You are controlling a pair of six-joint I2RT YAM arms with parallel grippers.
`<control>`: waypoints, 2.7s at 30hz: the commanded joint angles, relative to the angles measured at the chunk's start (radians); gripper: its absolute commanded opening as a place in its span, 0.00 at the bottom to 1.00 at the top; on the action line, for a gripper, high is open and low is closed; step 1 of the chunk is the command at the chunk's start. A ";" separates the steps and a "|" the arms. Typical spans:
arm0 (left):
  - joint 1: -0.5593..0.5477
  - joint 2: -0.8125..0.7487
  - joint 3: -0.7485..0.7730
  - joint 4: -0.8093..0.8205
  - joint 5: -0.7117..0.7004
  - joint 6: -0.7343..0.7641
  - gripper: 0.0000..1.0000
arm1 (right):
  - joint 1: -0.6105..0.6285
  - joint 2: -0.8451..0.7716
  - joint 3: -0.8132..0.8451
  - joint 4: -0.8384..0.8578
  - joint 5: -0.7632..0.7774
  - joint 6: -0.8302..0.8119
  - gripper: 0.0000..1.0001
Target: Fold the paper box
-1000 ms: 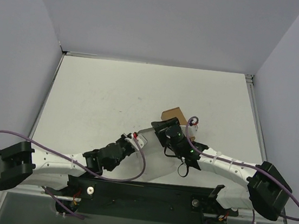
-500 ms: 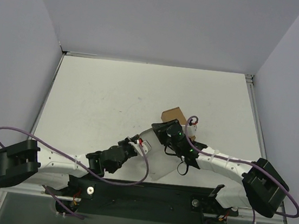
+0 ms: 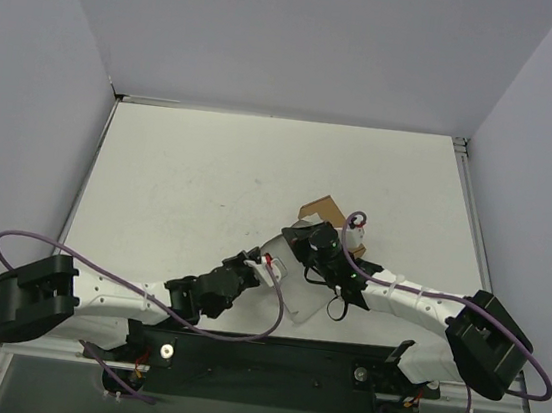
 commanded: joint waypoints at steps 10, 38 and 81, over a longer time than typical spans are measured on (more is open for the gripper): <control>0.024 -0.183 0.091 -0.152 0.136 -0.195 0.71 | 0.016 0.007 0.009 0.071 -0.017 -0.020 0.00; 0.256 -0.267 0.079 -0.555 0.507 -0.930 0.83 | 0.030 -0.058 -0.005 0.081 0.009 -0.035 0.00; 0.292 -0.213 0.174 -0.651 0.555 -0.626 0.00 | 0.030 -0.033 -0.157 0.191 0.021 -0.184 0.00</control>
